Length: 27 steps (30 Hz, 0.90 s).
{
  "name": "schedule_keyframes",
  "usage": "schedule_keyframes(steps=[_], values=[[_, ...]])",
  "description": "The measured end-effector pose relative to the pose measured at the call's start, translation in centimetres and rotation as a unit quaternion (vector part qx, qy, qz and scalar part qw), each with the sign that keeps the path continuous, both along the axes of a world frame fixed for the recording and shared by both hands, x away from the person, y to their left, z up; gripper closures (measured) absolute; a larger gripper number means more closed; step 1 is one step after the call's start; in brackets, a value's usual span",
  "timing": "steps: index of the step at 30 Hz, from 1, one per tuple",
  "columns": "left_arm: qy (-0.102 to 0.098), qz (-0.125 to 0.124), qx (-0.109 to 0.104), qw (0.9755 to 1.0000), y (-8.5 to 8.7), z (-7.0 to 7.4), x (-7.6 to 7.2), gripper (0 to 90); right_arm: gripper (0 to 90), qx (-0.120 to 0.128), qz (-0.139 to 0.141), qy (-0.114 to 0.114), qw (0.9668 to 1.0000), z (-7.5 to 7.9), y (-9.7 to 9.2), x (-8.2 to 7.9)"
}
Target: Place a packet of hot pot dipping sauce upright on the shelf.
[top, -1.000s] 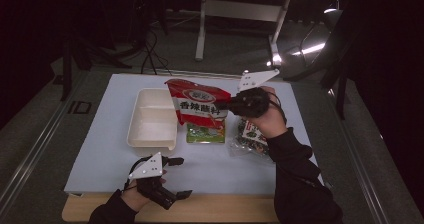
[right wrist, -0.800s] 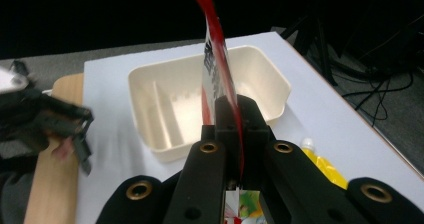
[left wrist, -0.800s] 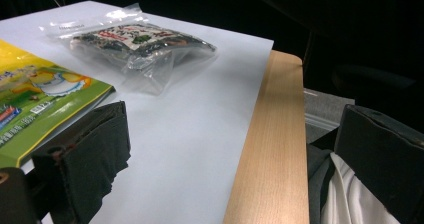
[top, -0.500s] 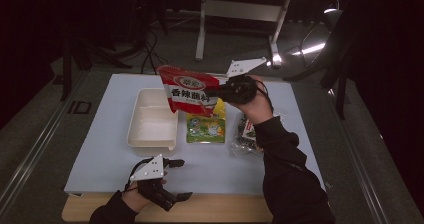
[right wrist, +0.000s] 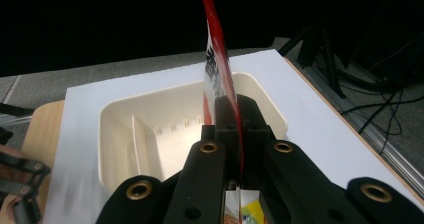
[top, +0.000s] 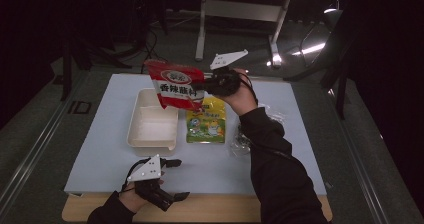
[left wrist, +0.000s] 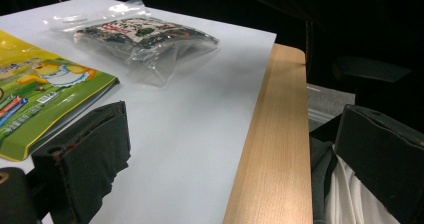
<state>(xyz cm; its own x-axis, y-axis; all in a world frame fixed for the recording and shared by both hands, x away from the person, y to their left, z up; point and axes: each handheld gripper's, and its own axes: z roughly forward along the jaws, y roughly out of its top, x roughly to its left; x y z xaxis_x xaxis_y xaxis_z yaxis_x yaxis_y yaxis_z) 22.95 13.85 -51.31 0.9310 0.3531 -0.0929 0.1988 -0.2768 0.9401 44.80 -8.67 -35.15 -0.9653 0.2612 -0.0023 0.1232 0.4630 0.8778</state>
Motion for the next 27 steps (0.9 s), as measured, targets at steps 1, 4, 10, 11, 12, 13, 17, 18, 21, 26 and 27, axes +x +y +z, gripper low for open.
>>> schedule_keyframes(steps=[1,4,10,11,12,13,17,18,21,26,27], values=[[0.0,0.001,0.0,1.0,0.1,0.0,0.0,2.0,90.0,0.0,0.001,0.0,1.0,-0.1,0.3,0.2],[-0.002,0.003,-0.002,1.0,0.3,0.0,-0.1,2.0,90.0,-0.003,0.003,0.001,1.0,-0.3,1.3,0.7],[0.001,0.005,-0.006,1.0,0.6,-0.1,-0.1,2.0,90.0,0.003,0.009,0.003,1.0,-1.0,3.1,1.8],[0.001,0.006,-0.006,1.0,0.6,-0.2,-0.2,2.0,90.0,0.003,0.009,0.001,1.0,-1.1,3.4,1.9],[0.001,0.006,-0.006,1.0,0.7,-0.2,-0.2,2.0,90.0,0.002,0.01,0.001,0.9999,-1.2,3.7,2.1],[0.002,0.006,-0.007,1.0,0.7,-0.2,-0.2,2.0,90.0,0.002,0.01,0.0,1.0,-1.3,3.9,2.2],[0.001,0.009,-0.008,0.9999,0.8,-0.1,-0.2,2.0,90.0,-0.001,0.006,-0.001,1.0,-1.7,4.9,2.8],[0.001,0.01,-0.009,0.9999,0.9,-0.1,-0.3,2.0,90.0,-0.002,0.005,-0.001,1.0,-1.8,5.1,3.0],[0.0,0.01,-0.01,0.9999,0.9,-0.1,-0.3,2.0,90.0,0.0,0.001,-0.002,1.0,-2.1,5.6,3.5],[0.003,0.011,-0.012,0.9999,1.0,-0.1,-0.4,2.0,90.0,0.006,0.003,-0.001,1.0,-2.9,6.3,4.4],[0.003,0.011,-0.013,0.9999,1.1,-0.1,-0.4,2.0,90.0,0.008,0.002,-0.002,1.0,-3.1,6.5,4.5]])
